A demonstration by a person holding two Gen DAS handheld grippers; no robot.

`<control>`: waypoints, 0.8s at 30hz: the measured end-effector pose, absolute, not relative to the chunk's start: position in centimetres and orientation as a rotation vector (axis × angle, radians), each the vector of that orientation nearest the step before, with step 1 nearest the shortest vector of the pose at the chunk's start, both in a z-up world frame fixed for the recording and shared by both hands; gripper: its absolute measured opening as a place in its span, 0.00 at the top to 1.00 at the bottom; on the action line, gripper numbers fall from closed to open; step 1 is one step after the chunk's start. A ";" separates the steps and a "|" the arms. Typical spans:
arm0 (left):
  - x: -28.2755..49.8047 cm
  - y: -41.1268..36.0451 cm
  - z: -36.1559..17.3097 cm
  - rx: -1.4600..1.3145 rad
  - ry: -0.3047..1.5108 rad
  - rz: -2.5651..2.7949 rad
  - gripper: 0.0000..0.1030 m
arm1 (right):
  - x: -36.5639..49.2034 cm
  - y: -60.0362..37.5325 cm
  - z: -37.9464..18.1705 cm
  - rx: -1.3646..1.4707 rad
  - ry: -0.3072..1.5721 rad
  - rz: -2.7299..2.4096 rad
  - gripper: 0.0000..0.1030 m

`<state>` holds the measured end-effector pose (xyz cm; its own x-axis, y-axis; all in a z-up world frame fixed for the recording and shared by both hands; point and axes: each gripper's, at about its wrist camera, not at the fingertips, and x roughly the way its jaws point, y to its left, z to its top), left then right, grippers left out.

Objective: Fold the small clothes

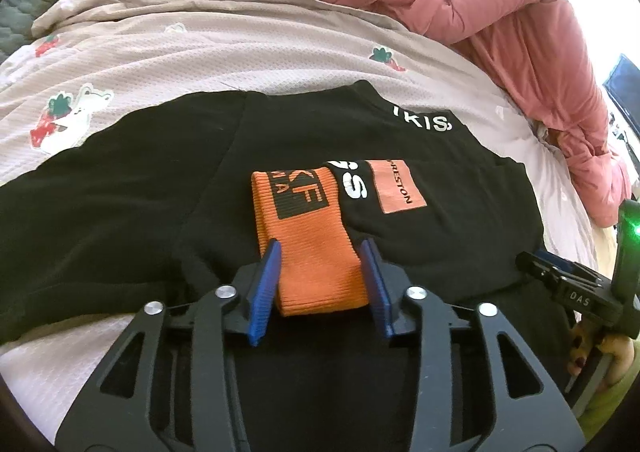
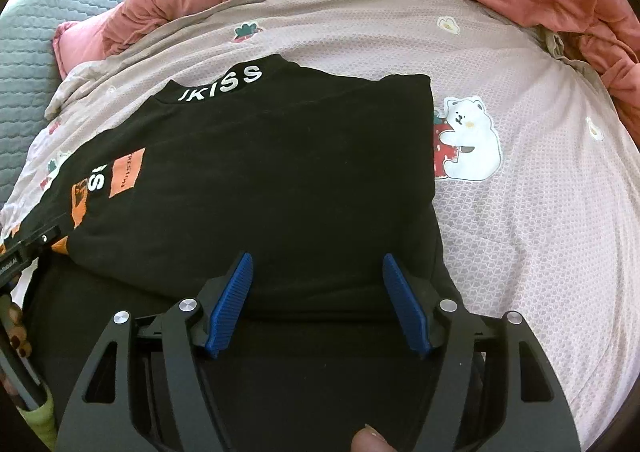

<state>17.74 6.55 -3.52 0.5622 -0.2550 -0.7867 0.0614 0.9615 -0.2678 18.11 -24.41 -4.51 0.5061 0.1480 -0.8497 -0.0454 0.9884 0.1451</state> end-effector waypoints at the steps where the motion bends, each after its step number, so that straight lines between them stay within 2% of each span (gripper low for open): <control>1: 17.7 6.6 -3.5 -0.220 0.957 -0.185 0.59 | 18.0 -24.4 -4.5 0.112 1.034 0.119 0.34; 6: 17.1 6.8 -3.0 -0.211 0.947 -0.186 0.49 | 17.8 -24.4 -4.1 0.121 1.030 0.126 0.34; 11: 16.5 7.0 -2.4 -0.198 0.932 -0.169 0.48 | 17.2 -24.0 -3.5 0.118 1.013 0.150 0.34; 12: 16.3 7.1 -2.3 -0.203 0.932 -0.159 0.45 | 17.1 -23.9 -3.5 0.116 1.011 0.153 0.34; 13: 16.2 7.1 -2.2 -0.208 0.932 -0.155 0.35 | 17.0 -23.8 -3.4 0.111 1.011 0.155 0.34; 18: 15.0 7.5 -1.5 -0.204 0.910 -0.134 0.30 | 16.7 -22.9 -3.1 0.108 1.006 0.176 0.34; 19: 14.8 7.7 -1.3 -0.208 0.906 -0.129 0.27 | 16.6 -22.7 -3.0 0.106 1.003 0.182 0.31; 21: 14.4 7.9 -0.9 -0.210 0.895 -0.120 0.22 | 16.4 -22.4 -2.6 0.108 0.987 0.190 0.11; 24: 13.8 8.3 -0.4 -0.203 0.880 -0.107 0.20 | 16.3 -21.8 -2.1 0.106 0.977 0.203 0.11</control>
<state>13.81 8.25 -0.40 0.6335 -0.1757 -0.7535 0.0092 0.9755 -0.2197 16.26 -21.84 -2.15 0.5424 0.2181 -0.8113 -0.1231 0.9759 0.1801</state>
